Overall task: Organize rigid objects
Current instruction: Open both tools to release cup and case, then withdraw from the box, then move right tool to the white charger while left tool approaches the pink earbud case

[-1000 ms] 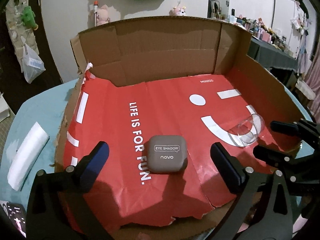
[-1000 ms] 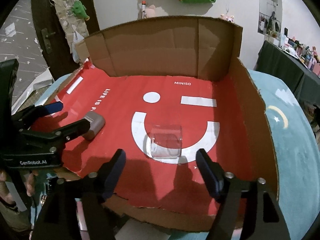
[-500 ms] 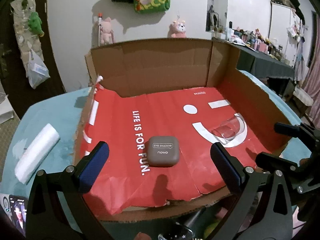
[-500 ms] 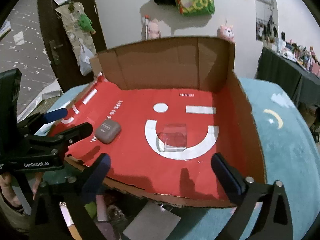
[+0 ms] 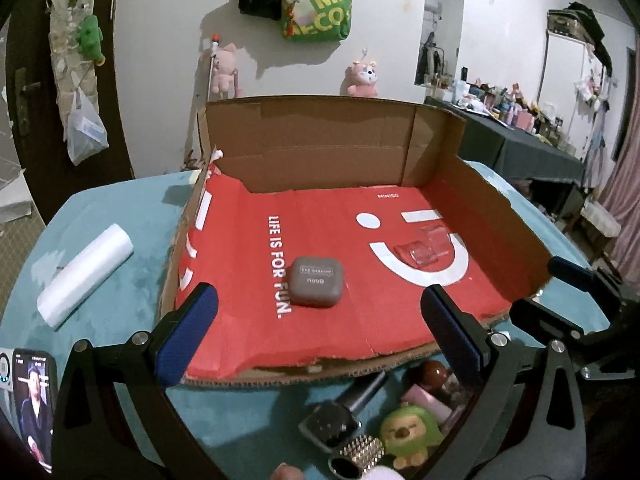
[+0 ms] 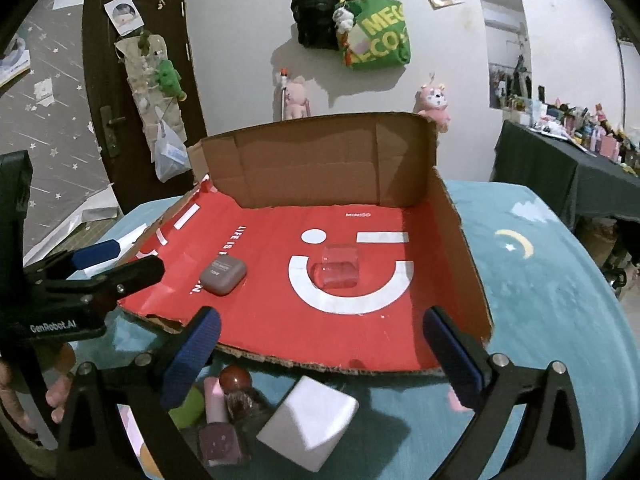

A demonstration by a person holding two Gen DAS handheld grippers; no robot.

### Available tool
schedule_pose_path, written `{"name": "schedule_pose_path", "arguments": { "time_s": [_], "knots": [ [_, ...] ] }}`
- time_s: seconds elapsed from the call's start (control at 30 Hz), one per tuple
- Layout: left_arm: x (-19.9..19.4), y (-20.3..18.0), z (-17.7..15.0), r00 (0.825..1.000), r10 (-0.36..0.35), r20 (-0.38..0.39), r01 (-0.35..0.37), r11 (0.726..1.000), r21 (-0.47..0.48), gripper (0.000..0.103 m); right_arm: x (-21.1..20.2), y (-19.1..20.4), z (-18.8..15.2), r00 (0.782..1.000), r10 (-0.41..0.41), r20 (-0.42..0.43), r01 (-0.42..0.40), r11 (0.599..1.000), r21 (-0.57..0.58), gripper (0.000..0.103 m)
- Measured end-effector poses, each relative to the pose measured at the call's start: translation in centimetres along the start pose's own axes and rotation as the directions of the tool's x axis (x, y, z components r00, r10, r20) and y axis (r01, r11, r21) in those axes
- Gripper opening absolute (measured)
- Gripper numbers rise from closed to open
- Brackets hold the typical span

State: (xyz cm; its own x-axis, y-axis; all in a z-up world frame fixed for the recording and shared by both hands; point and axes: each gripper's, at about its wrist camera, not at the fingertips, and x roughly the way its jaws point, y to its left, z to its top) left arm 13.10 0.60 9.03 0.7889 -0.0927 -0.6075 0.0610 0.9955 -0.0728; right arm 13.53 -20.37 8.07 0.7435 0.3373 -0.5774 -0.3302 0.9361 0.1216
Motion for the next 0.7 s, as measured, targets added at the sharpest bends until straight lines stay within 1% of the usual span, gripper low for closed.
{"name": "schedule_pose_path", "arguments": {
  "time_s": [0.17,0.27,0.37,0.5,0.7],
  "knots": [
    [-1.2,0.0,-1.0,0.999,0.022,0.023,-0.022,1.0,-0.005,0.103,-1.0,0.4,-1.1,0.999,-0.036,0.03,0.036,0.999,-0.004,0.103],
    [-1.6,0.2,-1.5,1.0,0.008,0.011,-0.008,1.0,-0.028,0.103,-1.1,0.5,-1.9,0.998,-0.057,0.028,0.058,0.998,-0.008,0.103],
    [-2.1,0.4,-2.0,1.0,0.015,0.009,-0.015,0.999,-0.038,0.103,-1.2,0.7,-2.5,0.997,-0.073,0.021,0.073,0.997,-0.015,0.103],
    [-2.5,0.4,-2.8,0.999,0.035,0.001,-0.035,0.998,-0.047,0.103,-1.3,0.9,-3.3,0.997,-0.071,0.014,0.071,0.997,-0.008,0.103],
    [-2.4,0.3,-4.0,0.999,0.021,-0.036,-0.023,0.998,-0.059,0.103,-1.7,1.5,-4.2,0.997,-0.08,0.021,0.081,0.996,-0.023,0.103]
  ]
}}
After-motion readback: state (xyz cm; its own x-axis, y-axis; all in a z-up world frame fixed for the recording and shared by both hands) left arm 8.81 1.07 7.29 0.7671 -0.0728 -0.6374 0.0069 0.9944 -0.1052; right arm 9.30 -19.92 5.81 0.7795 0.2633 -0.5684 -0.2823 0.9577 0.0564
